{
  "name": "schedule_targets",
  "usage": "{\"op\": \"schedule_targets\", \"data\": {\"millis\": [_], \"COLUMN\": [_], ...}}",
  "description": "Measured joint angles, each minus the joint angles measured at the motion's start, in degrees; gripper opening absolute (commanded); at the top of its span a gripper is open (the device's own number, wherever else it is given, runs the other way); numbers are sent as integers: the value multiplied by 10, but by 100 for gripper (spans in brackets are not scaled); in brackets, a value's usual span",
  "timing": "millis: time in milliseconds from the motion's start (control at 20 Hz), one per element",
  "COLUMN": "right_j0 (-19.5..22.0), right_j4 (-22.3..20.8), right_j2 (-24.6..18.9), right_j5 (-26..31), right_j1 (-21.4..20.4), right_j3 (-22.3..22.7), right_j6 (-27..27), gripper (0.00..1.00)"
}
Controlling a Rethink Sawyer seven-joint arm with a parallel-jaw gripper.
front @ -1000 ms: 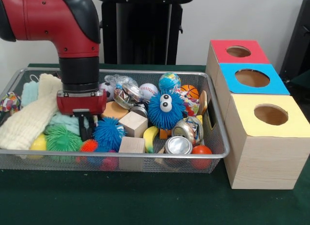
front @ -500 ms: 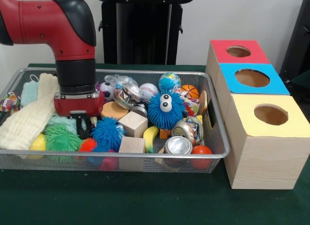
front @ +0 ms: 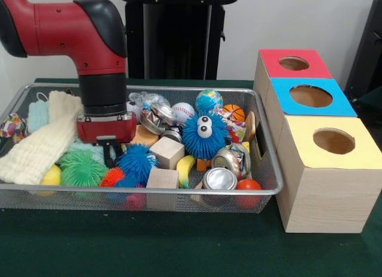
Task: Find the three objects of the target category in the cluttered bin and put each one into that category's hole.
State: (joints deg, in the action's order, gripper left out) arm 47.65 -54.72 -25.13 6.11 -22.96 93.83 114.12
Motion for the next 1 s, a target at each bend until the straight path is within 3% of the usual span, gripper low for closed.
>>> {"op": "schedule_targets", "data": {"millis": [350,1000], "right_j0": [-45,-89], "right_j4": [30,130], "right_j2": [56,131], "right_j5": [-43,-119], "right_j1": [-7,-4], "right_j3": [8,35], "right_j6": [0,0], "gripper": [0,0]}}
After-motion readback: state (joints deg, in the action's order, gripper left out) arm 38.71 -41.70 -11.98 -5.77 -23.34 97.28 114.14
